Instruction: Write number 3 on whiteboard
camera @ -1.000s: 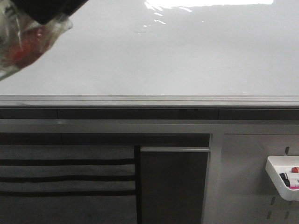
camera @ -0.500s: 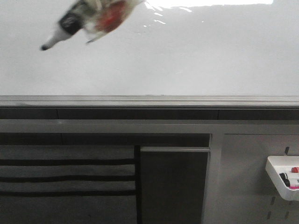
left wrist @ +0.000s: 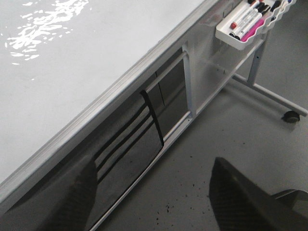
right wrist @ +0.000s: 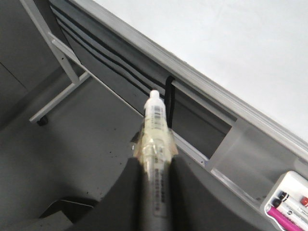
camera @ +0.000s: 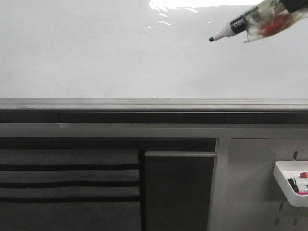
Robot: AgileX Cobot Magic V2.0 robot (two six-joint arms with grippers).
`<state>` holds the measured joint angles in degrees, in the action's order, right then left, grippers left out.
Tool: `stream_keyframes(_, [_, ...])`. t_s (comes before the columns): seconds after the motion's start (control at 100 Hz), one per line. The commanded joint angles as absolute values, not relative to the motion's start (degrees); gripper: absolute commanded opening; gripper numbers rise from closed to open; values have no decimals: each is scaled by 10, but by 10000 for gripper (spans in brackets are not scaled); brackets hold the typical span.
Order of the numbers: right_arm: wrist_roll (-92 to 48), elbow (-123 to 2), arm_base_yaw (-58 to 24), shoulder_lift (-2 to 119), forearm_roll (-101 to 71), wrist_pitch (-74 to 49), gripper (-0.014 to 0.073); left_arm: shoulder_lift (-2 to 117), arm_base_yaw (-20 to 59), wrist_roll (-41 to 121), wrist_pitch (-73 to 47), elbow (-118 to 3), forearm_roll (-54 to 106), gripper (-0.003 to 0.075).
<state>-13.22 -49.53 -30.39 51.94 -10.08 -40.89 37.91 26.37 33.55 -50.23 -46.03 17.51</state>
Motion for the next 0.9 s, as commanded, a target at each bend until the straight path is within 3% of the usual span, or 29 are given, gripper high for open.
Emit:
stream_keyframes(0.0, [-129, -483, -299, 500, -103, -326, -29, 375, 262, 326, -444, -470, 203, 461])
stream_keyframes(0.17, [-111, -497, -295, 521, -110, -283, -29, 376, 262, 326, -444, -470, 204, 461])
stream_keyframes(0.6, [-111, -721, -293, 738, -99, -371, -29, 376, 262, 326, -444, -470, 204, 461])
stream_keyframes(0.89, [-130, -823, -247, 834, -99, -455, -29, 376, 262, 326, -444, -470, 204, 461])
